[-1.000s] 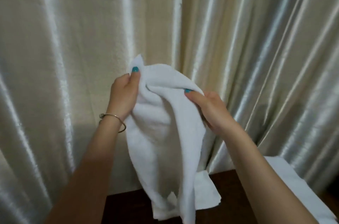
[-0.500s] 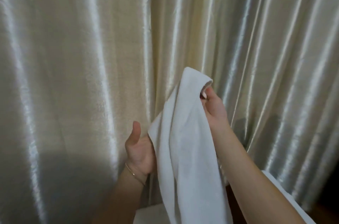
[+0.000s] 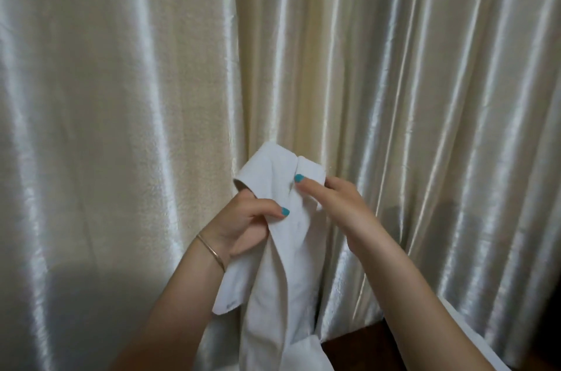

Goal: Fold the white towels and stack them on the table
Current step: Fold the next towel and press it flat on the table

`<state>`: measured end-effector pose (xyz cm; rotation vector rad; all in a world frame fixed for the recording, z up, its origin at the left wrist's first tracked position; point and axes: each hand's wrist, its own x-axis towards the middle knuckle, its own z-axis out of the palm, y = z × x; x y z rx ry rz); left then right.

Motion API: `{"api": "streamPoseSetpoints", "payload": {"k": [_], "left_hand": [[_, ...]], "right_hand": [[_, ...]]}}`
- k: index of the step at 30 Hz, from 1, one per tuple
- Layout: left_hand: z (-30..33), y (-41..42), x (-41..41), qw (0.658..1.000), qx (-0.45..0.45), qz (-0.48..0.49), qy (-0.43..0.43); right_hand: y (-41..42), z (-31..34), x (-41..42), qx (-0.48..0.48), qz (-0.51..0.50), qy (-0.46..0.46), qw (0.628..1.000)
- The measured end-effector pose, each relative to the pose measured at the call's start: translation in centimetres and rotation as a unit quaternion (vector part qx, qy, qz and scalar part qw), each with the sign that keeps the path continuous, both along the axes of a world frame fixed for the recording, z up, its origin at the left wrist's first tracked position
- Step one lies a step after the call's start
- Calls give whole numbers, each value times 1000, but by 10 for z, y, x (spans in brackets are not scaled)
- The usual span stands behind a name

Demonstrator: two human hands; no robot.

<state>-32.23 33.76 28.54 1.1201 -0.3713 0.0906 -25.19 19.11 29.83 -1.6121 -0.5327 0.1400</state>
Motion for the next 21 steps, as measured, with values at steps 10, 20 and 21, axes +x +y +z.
{"api": "streamPoseSetpoints", "payload": {"k": [10,20,21], "left_hand": [[8,10,-21,992,83,69,60],[8,49,-31,969,99,214,71],[10,55,-31,966,110,223,74]], "right_hand": [[14,-14,6,-46,-78,-65,994],[-21,-25,38,-2,-123,-70,990],[-24,-24,41,-13,-113,-83,990]]}}
